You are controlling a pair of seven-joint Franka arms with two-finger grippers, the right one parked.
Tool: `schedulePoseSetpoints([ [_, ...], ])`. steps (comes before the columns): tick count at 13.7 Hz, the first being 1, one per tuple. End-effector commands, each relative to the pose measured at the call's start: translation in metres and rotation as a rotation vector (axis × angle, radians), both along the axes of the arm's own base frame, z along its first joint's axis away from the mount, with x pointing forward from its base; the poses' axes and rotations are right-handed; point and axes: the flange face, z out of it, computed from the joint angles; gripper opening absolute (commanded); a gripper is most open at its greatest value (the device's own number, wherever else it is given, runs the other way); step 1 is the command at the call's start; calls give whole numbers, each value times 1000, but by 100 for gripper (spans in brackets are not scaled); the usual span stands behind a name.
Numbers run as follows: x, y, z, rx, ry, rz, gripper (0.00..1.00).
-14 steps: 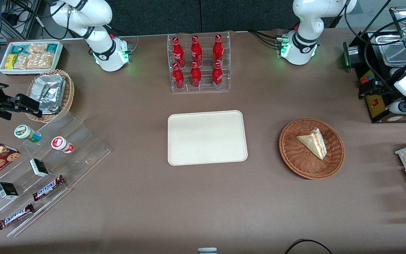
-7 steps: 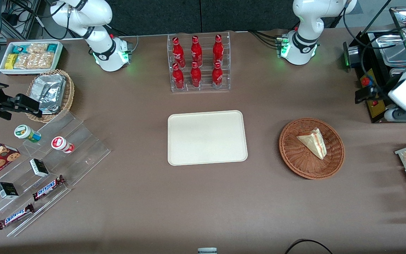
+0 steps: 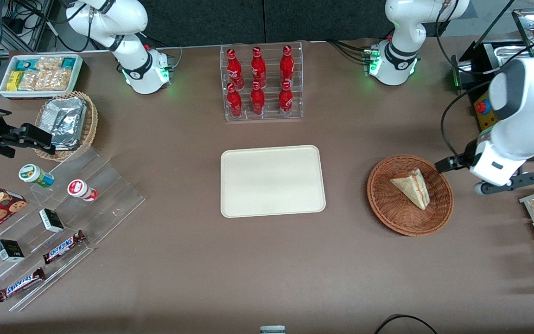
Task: Place sandwich from basket to tray
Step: 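Move the left gripper over the wrapped sandwich in the wicker basket, then lower the open left gripper around the sandwich and close it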
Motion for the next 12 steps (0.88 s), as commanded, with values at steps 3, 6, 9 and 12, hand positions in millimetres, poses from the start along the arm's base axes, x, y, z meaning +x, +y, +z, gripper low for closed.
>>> schedulePoseSetpoints([
  [3, -28, -25, -60, 19, -85, 251, 100],
  [6, -44, -24, -85, 22, -85, 289, 100],
  [9, -51, -22, -97, 21, -88, 311, 100],
  [12, -62, -21, -118, 11, -112, 311, 100],
])
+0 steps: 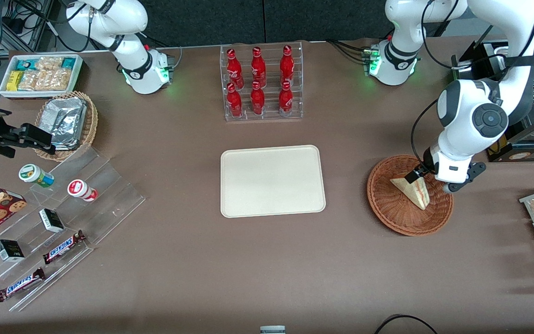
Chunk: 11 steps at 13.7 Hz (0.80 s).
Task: Place sandwich from basket to tray
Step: 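Lower the open left gripper around the sandwich and close it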
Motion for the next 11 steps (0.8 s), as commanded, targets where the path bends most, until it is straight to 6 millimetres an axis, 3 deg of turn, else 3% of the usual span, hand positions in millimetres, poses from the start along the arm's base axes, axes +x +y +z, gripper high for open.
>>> schedulePoseSetpoints([
  [1, -18, 4, -13, 6, -34, 17, 100],
  [11, -19, 13, -43, 18, -20, 8, 100],
])
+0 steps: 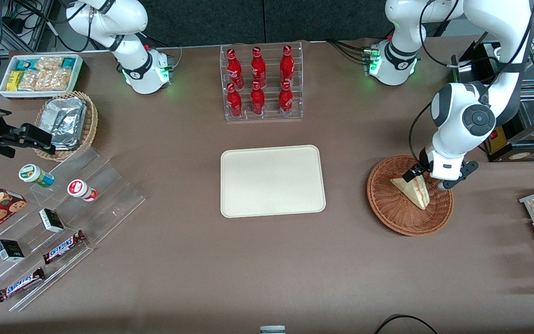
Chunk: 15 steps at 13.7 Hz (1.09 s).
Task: Place sandwich from basket to tray
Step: 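Lower the open left gripper around the sandwich and close it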
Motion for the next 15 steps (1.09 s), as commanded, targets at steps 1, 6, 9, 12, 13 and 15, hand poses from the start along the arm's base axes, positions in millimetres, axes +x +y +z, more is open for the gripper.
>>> schedulePoseSetpoints([
  [1, -2, 1, -10, 9, -15, 5, 100],
  [6, -1, 1, -25, 2, -19, 5, 100],
  [9, 1, 2, -33, -5, -29, 8, 100],
  [12, 3, 2, -34, -7, -36, 40, 85],
  [13, 3, 1, -35, -7, -36, 37, 67],
  [15, 4, 2, -33, -7, -41, 37, 30],
])
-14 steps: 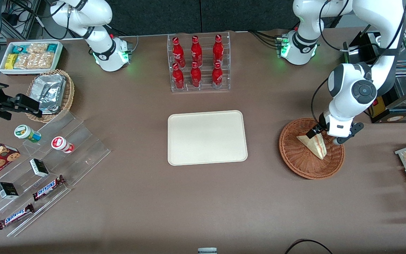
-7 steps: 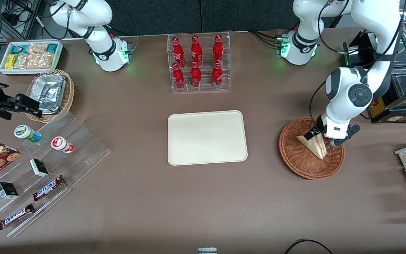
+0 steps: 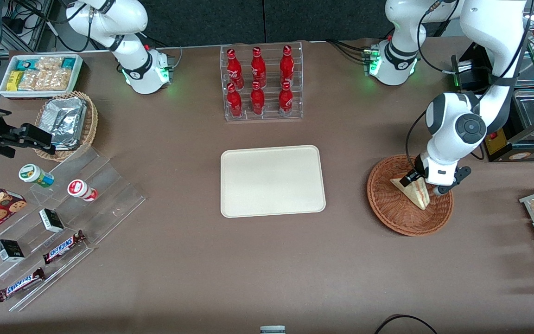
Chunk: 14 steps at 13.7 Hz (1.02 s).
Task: Place sandwich from basket to tray
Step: 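Lower the open left gripper around the sandwich and close it, then lift the sandwich and carry it over the cream tray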
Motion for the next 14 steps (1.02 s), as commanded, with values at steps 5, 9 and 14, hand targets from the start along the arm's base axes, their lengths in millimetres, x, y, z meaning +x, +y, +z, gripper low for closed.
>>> schedulePoseSetpoints([
  [5, 6, 0, 24, 17, -15, 11, 20],
  [9, 31, -24, 96, 57, 110, -21, 20],
  [14, 35, -136, 177, 82, 163, -140, 20],
])
